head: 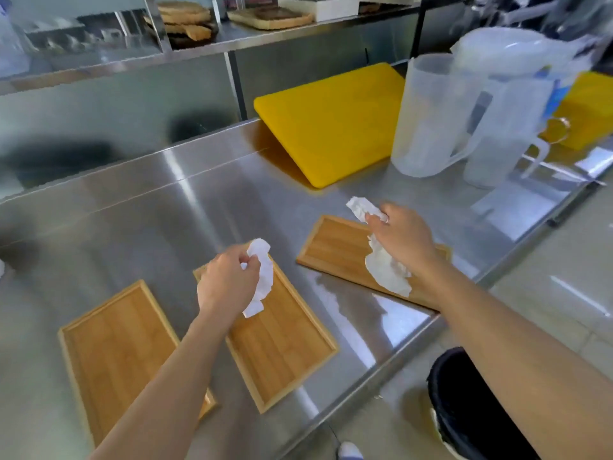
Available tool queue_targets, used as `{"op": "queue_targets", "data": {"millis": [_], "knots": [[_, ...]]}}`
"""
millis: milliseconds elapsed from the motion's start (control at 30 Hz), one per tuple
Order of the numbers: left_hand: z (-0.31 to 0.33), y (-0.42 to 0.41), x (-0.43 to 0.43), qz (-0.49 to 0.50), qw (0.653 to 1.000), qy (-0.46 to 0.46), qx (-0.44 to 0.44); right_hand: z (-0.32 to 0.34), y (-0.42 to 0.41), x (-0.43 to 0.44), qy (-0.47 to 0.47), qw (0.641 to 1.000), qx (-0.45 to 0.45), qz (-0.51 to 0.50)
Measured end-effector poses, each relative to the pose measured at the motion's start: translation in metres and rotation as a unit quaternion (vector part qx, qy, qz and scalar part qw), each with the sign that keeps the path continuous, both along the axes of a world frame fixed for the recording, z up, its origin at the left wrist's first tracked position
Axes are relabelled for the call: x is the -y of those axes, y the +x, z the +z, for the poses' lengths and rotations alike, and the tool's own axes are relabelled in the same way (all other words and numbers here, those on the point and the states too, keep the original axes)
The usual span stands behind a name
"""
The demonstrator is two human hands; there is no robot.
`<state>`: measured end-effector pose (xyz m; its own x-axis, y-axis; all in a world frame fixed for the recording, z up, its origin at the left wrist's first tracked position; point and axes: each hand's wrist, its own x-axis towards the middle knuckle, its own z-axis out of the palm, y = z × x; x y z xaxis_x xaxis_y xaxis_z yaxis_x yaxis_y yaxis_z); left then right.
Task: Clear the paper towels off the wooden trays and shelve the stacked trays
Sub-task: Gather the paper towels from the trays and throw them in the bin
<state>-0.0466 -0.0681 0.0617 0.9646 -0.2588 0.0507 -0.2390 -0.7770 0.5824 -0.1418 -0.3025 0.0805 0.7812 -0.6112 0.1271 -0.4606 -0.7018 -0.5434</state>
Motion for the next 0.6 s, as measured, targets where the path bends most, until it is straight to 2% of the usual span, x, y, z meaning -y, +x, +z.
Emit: {"op": "queue_targets", "data": {"millis": [167, 300, 467, 600], "knots": [[-0.005, -0.052, 0.043, -0.086, 0.996, 0.009, -0.032, -0.009, -0.088, 0.023, 0.015, 0.996, 0.001, -0.087], [-0.006, -0.099, 0.088, -0.135, 0.990, 0.027, -0.026, -0.016, -0.152, 0.056, 0.050, 0.983, 0.020, -0.175], [-0.016, -0.166, 0.143, -0.166, 0.985, 0.045, 0.001, -0.032, -0.224, 0.102, 0.118, 0.969, 0.067, -0.206], [-0.036, -0.226, 0.186, -0.177, 0.983, 0.043, 0.007, -0.052, -0.280, 0.137, 0.162, 0.959, 0.061, -0.226]]}}
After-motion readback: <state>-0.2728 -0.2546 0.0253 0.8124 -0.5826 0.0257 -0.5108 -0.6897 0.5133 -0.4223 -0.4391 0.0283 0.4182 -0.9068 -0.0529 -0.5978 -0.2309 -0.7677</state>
